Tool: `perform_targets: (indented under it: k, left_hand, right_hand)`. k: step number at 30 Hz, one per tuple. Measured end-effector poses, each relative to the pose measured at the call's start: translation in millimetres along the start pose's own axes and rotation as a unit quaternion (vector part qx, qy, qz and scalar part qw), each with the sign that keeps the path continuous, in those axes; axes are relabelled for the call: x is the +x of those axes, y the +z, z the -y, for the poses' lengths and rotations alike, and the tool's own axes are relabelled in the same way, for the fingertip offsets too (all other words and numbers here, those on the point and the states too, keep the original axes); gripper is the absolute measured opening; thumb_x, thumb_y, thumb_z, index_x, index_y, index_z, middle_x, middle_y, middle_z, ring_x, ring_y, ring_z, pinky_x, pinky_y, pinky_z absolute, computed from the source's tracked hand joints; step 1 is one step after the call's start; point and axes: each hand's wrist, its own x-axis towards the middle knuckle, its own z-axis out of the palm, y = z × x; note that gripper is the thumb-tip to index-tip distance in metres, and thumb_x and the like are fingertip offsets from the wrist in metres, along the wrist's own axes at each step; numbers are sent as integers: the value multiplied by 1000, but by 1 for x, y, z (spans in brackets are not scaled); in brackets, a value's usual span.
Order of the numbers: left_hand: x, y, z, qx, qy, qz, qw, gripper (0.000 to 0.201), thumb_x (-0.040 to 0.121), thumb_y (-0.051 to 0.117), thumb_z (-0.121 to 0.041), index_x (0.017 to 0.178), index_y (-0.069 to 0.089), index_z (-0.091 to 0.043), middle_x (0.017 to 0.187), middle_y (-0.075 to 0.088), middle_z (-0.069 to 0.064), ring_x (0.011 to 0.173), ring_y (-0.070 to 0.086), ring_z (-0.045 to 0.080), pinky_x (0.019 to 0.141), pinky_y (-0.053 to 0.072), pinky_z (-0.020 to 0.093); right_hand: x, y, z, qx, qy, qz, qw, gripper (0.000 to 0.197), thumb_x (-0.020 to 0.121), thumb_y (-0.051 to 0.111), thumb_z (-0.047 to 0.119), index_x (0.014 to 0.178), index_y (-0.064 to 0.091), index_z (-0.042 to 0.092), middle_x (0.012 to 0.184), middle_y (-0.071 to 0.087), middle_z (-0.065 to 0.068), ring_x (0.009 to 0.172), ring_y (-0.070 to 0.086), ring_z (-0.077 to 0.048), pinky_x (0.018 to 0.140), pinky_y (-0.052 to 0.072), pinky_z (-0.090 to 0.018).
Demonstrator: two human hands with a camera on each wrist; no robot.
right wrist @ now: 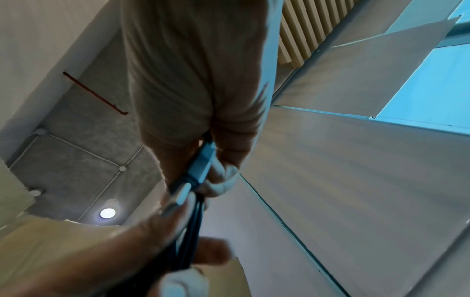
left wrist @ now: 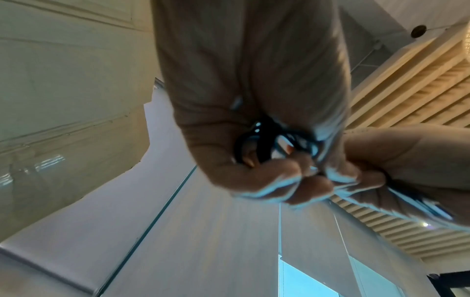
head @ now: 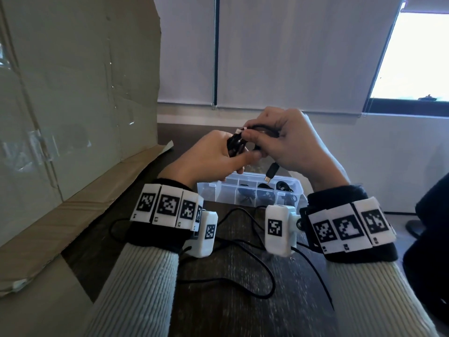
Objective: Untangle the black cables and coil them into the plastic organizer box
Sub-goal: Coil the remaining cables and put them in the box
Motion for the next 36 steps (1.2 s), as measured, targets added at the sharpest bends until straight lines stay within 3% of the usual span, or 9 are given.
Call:
perform_targets:
  k: [4, 7, 12, 15, 20, 23, 27, 33, 36]
  left_hand:
    - [1, 4, -5, -116, -73, -48, 989, 52, 96, 32, -58, 77, 67, -24, 72, 71, 3, 63, 61, 11, 51, 45, 24]
    - [6, 10, -4, -71, -93, -131, 984, 73, 97, 10, -59, 81, 67, -16, 70, 71, 9, 59, 68, 12, 51, 46, 21]
    - [8, 6, 2, -9, -51, -217, 975, 66, 102, 16, -46, 76, 61, -6, 68, 66, 13, 58, 68, 22, 58, 58, 38]
    - [9, 0, 0, 123, -1, -255, 959, 54, 104, 19, -28, 63, 48, -9, 56, 54, 1, 48, 54, 12, 46, 44, 16]
    - [7, -2, 13, 276, 35, -252, 927, 49, 99, 19, -23, 53, 35, -15, 47, 37, -4, 41, 36, 9, 44, 29, 16]
    - [5, 5, 5, 223, 70, -193, 953, 49, 102, 21, -20, 55, 35, -20, 51, 48, 0, 43, 47, 11, 50, 42, 22]
    - [0, 12, -14, 18, 123, -165, 978, 50, 103, 26, -21, 58, 46, -11, 53, 56, 2, 43, 54, 11, 45, 45, 18]
    - [2, 7, -20, -82, 152, -365, 915, 56, 102, 27, -7, 51, 32, -28, 38, 48, -15, 36, 43, -2, 41, 31, 6]
    - [4, -1, -16, -21, 103, -426, 899, 59, 102, 30, -8, 46, 28, -26, 31, 33, -5, 35, 42, -1, 40, 28, 8]
  right_hand:
    - [2, 1, -2, -16, -10, -31, 999, 12, 85, 71, 17, 94, 77, 13, 76, 57, 6, 63, 55, -8, 69, 48, -29]
    - [2, 4, 0, -29, -29, -39, 998, 12, 86, 70, 19, 94, 77, 13, 76, 58, 2, 60, 55, -9, 69, 52, -35]
    - [2, 8, 6, -1, -12, -43, 999, 9, 87, 70, 20, 93, 76, 17, 77, 61, 0, 59, 59, -19, 65, 53, -36]
    - [-2, 4, 16, 66, 62, 3, 996, 4, 88, 70, 25, 86, 74, 25, 78, 72, -1, 48, 61, -21, 52, 50, -31]
    - [-9, -24, 24, 18, 98, 120, 988, 23, 88, 68, 29, 79, 71, 7, 56, 63, 2, 34, 42, -5, 36, 35, -14]
    - [-10, -32, 25, 63, 60, 116, 989, 21, 93, 61, 18, 79, 70, 5, 44, 49, 12, 40, 38, -2, 45, 33, -8]
    - [-7, -21, 15, 128, 37, 11, 991, 20, 96, 57, 20, 81, 70, 16, 46, 47, 15, 47, 35, -3, 48, 30, -10]
    - [-7, 9, 16, 151, 78, 48, 984, 41, 100, 50, 16, 67, 68, 32, 43, 42, 15, 39, 33, 0, 41, 29, -10]
    - [-5, 23, 17, 71, 57, 122, 988, 43, 100, 49, 26, 63, 67, 37, 44, 44, 17, 41, 40, -1, 49, 33, -12]
